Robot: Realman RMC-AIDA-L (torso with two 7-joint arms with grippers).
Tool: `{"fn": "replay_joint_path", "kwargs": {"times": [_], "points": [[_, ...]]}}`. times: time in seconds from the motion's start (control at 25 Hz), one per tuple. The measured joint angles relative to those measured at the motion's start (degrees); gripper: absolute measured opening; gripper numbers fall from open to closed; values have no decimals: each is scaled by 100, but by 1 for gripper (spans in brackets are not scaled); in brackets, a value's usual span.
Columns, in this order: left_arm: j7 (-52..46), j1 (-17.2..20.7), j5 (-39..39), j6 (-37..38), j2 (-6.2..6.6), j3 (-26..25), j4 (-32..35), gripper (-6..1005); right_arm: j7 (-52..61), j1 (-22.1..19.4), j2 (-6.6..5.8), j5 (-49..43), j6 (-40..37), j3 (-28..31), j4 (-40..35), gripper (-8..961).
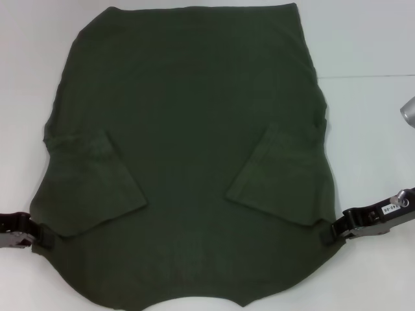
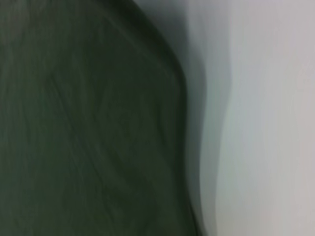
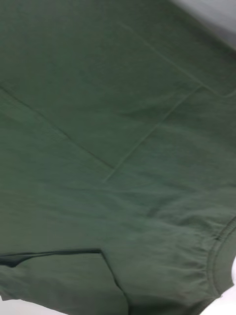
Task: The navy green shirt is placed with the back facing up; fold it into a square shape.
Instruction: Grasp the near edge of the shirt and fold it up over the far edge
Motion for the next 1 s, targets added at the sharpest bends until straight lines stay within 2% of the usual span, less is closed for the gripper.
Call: {"fn": "replay_joint_path", "kwargs": {"times": [0.36, 0.76, 1.0], "points": [[156, 3, 0, 467, 55, -65, 109, 44, -241, -45, -108, 32, -417, 45, -167, 69], [704, -2, 36, 1379, 186, -251, 252, 44, -834, -330, -342, 59, -1406, 337, -562, 77], [867, 11, 54, 1933, 250, -243, 379, 43, -1101, -606, -414, 57, -1812, 517, -742, 81]]}}
